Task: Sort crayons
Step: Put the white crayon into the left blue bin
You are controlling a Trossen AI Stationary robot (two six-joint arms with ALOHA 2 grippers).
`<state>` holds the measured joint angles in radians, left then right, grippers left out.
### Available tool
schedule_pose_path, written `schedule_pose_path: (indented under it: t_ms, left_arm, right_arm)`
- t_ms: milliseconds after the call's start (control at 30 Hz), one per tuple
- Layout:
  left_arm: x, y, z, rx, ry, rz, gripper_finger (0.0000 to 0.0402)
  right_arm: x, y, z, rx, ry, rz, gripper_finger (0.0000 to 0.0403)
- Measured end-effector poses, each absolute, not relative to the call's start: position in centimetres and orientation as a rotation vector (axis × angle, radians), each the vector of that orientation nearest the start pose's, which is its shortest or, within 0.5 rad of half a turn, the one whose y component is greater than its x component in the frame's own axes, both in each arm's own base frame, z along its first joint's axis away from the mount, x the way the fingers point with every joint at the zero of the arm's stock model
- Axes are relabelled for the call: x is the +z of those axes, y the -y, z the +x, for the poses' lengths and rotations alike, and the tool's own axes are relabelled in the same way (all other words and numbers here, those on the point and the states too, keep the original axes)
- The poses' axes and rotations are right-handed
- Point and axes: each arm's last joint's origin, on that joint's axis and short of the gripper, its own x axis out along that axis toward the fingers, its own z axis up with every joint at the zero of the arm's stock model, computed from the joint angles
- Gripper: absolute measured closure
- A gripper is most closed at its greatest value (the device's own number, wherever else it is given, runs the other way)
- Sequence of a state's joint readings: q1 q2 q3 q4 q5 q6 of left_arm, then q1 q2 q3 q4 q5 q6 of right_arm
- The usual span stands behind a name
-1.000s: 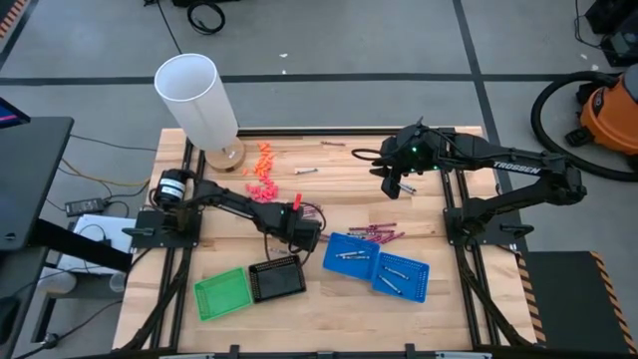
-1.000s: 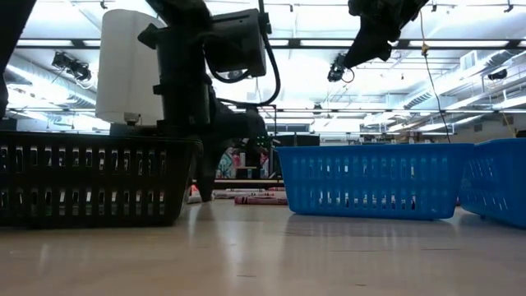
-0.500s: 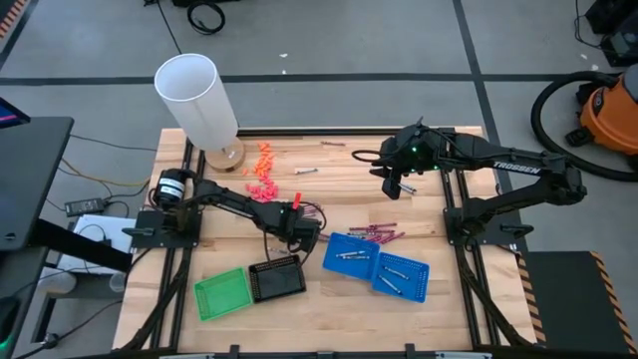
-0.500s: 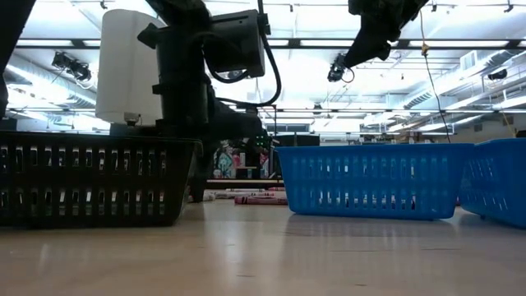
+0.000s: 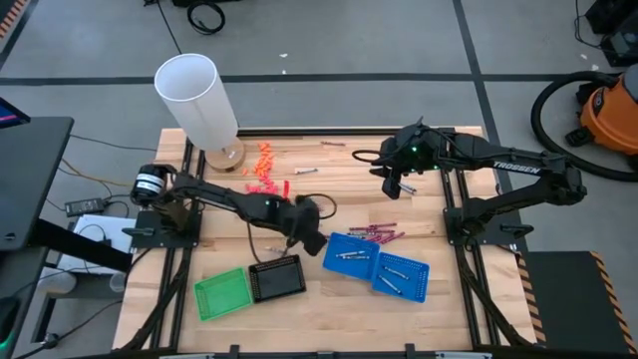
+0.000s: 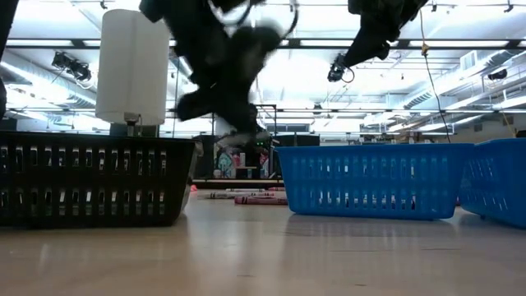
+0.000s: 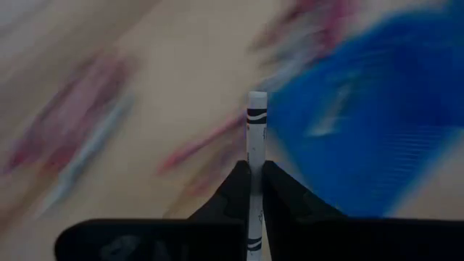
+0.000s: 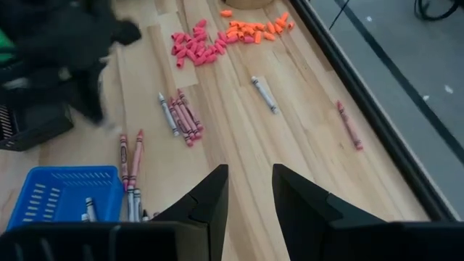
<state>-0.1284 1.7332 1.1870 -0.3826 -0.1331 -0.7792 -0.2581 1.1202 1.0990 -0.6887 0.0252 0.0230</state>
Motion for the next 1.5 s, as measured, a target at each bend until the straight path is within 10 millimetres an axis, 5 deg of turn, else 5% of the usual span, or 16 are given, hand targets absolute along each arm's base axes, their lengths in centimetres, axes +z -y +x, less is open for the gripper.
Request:
schedule_pose_path:
  t_ms: [200, 733, 1100, 1500]
  left_arm:
    - [23.0, 5.3, 38.6, 0.04, -0.571, -0.335, 0.0381]
    - [18.2, 7.3, 40.9, -0.059, -0.551, -0.121, 0.0375]
    - [18.3, 8.0, 40.7, -0.063, -0.549, -0.086, 0.0255]
    - [23.5, 5.9, 37.5, 0.056, -0.626, -0.304, 0.0249]
  right_arm:
    - [33.4, 6.0, 21.7, -0.316, -0.694, 0.072, 0.0287]
    - [33.3, 6.0, 21.6, -0.364, -0.71, 0.077, 0.0287]
    - [33.4, 6.0, 21.6, -0.344, -0.695, 0.095, 0.0287]
    - [33.4, 5.9, 21.6, -0.349, -0.693, 0.117, 0.0287]
